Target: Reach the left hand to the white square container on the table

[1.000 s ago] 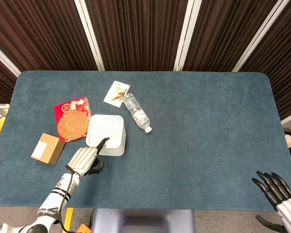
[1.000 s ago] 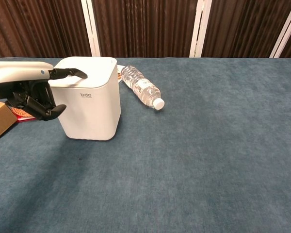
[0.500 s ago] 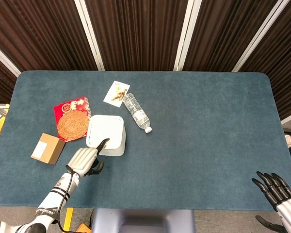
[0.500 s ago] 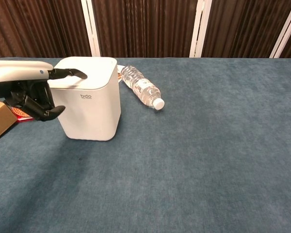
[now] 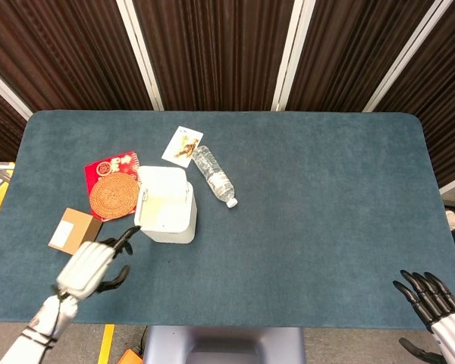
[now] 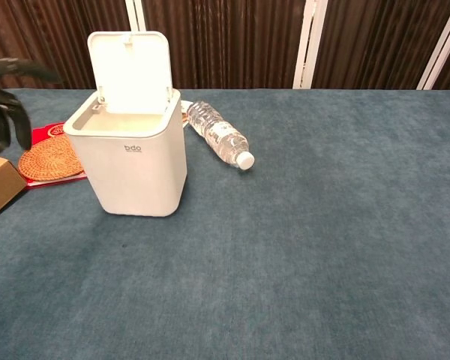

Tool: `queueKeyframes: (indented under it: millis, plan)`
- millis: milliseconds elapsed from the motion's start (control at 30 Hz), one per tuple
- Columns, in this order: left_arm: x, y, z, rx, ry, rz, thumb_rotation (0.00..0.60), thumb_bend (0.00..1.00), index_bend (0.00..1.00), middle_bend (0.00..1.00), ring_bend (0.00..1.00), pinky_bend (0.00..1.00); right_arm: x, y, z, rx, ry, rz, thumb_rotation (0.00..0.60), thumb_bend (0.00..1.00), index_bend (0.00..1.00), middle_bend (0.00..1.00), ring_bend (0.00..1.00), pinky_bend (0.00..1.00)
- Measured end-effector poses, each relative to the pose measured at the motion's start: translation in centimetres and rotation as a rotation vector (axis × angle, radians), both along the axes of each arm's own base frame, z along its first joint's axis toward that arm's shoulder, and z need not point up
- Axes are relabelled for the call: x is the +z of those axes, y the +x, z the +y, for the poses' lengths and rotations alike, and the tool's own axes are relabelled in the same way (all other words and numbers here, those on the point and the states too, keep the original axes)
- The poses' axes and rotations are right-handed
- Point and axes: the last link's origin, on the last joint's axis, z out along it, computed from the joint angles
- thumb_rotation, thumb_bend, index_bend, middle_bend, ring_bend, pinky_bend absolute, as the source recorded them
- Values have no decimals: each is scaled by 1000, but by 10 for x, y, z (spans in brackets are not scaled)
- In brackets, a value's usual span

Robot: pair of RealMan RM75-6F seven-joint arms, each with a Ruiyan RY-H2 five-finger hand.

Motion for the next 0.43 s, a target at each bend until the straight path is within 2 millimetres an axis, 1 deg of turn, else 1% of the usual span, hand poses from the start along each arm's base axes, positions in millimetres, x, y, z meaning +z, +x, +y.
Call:
queueKeyframes:
  millis: [67, 133, 167, 200, 300, 433]
  plan:
    - [7, -19, -11, 2, 46, 0, 600, 424, 0, 0, 0, 49, -2, 0, 0, 0, 3, 5, 600, 241, 0, 0, 0, 0]
    - [14, -44, -25, 16, 108, 5, 600, 417, 0, 0, 0, 21, -3, 0, -1, -2, 6, 12, 600, 241, 0, 0, 0, 0]
    - [17, -57, -32, 29, 130, 10, 600, 414, 0, 0, 0, 14, -4, 0, -1, -3, 7, 15, 600, 241, 0, 0, 0, 0]
    - [20, -74, -43, 51, 153, 26, 600, 412, 0, 0, 0, 10, -5, 0, -1, -5, 10, 20, 600, 241, 0, 0, 0, 0]
    - [27, -105, -67, 82, 186, 69, 600, 413, 0, 0, 0, 7, -10, 0, -2, -7, 22, 35, 600, 241, 0, 0, 0, 0]
    - [33, -112, -82, 101, 218, 29, 600, 413, 0, 0, 0, 11, -15, 2, -2, -2, 32, 50, 600, 241, 0, 0, 0, 0]
